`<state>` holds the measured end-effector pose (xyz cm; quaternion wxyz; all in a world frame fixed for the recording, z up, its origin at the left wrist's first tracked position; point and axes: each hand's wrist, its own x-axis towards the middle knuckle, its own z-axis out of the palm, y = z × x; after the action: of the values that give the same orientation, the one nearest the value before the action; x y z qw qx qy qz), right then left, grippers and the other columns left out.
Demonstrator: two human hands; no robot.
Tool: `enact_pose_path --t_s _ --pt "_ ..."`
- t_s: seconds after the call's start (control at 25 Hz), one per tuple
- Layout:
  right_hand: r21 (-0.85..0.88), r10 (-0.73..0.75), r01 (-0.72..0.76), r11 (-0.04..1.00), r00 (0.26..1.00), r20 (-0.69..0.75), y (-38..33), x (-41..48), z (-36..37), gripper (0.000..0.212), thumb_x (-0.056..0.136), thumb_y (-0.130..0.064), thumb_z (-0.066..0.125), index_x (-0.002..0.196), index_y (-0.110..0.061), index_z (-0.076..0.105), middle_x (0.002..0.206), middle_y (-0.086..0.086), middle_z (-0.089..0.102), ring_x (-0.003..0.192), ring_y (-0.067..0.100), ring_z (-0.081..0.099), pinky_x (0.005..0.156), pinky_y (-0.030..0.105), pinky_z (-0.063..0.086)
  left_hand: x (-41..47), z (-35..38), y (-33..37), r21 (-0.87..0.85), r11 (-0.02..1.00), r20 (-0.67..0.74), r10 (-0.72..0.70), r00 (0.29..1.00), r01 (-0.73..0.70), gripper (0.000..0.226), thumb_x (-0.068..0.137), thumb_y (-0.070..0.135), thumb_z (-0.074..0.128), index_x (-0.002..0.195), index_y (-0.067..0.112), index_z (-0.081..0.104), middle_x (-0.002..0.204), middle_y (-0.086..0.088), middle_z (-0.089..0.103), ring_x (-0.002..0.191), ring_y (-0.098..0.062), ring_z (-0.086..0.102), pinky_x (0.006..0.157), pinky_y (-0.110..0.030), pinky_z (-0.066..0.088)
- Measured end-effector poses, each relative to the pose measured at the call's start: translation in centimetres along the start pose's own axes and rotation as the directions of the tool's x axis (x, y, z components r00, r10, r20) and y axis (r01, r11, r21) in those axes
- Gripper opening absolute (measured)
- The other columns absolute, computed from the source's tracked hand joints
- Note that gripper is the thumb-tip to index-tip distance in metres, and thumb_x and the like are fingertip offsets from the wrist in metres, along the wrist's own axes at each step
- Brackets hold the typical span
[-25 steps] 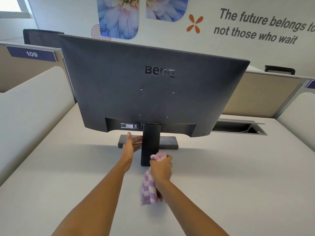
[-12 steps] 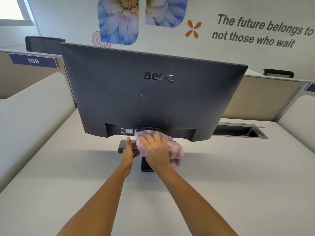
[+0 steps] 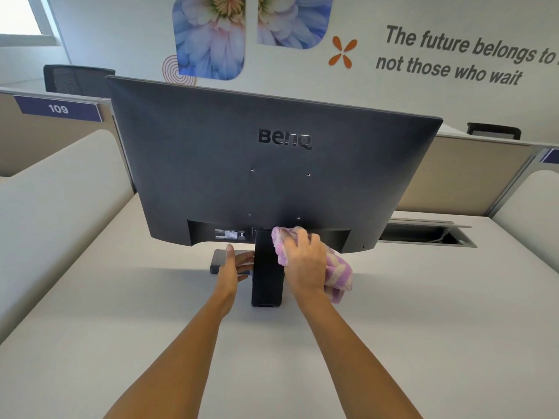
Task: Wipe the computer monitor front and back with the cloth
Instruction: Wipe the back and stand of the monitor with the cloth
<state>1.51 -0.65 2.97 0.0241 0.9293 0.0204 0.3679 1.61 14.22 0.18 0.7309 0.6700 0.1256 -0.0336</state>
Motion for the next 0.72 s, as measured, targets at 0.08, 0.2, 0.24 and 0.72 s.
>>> enact_pose_path --t_s 0.08,0.2,0.24,0.72 --pt "0.074 0.074 -0.074 0.995 0.997 -0.007 -0.1 0.0 -0.5 0.057 0.046 -0.026 0.095 0.098 -0.016 0.072 0.095 0.005 0.07 0.072 0.022 0.062 0.056 0.028 0.053 -0.1 0.1 -0.2 -0.009 1.0 -0.012 -0.002 1.0 0.002 0.063 0.1 0.045 0.015 0.124 0.006 0.058 0.124 -0.014 0.06 0.113 -0.031 0.057 0.102 -0.039 0.04" --pt "0.142 -0.063 0.073 0.987 0.995 -0.071 -2.3 0.2 -0.5 0.043 0.06 -0.029 0.088 0.098 -0.019 0.07 0.094 0.004 0.069 0.072 0.021 0.062 0.055 0.026 0.052 -0.6 0.2 -0.4 -0.035 0.999 -0.012 0.026 1.0 -0.027 0.059 0.1 0.045 0.016 0.116 0.01 0.061 0.12 -0.013 0.062 0.108 -0.028 0.058 0.103 -0.041 0.04" --pt "0.155 -0.121 0.131 0.979 0.99 -0.075 -3.1 0.4 -0.4 0.04 0.064 -0.031 0.086 0.098 -0.02 0.069 0.094 0.005 0.069 0.074 0.021 0.063 0.057 0.027 0.053 -0.7 0.2 -0.4 -0.049 0.998 -0.017 0.03 0.999 -0.031 0.056 0.1 0.044 0.016 0.114 0.012 0.06 0.12 -0.013 0.062 0.106 -0.027 0.058 0.102 -0.041 0.04" --pt "0.109 0.212 -0.23 0.967 0.965 0.153 2.5 0.2 -0.6 0.045 0.054 -0.016 0.09 0.095 -0.014 0.072 0.1 0.009 0.066 0.073 0.025 0.059 0.052 0.028 0.051 0.1 0.1 0.0 -0.004 1.0 0.005 -0.021 1.0 0.021 0.061 0.1 0.043 0.015 0.126 0.005 0.055 0.128 -0.015 0.057 0.116 -0.032 0.055 0.1 -0.038 0.04"
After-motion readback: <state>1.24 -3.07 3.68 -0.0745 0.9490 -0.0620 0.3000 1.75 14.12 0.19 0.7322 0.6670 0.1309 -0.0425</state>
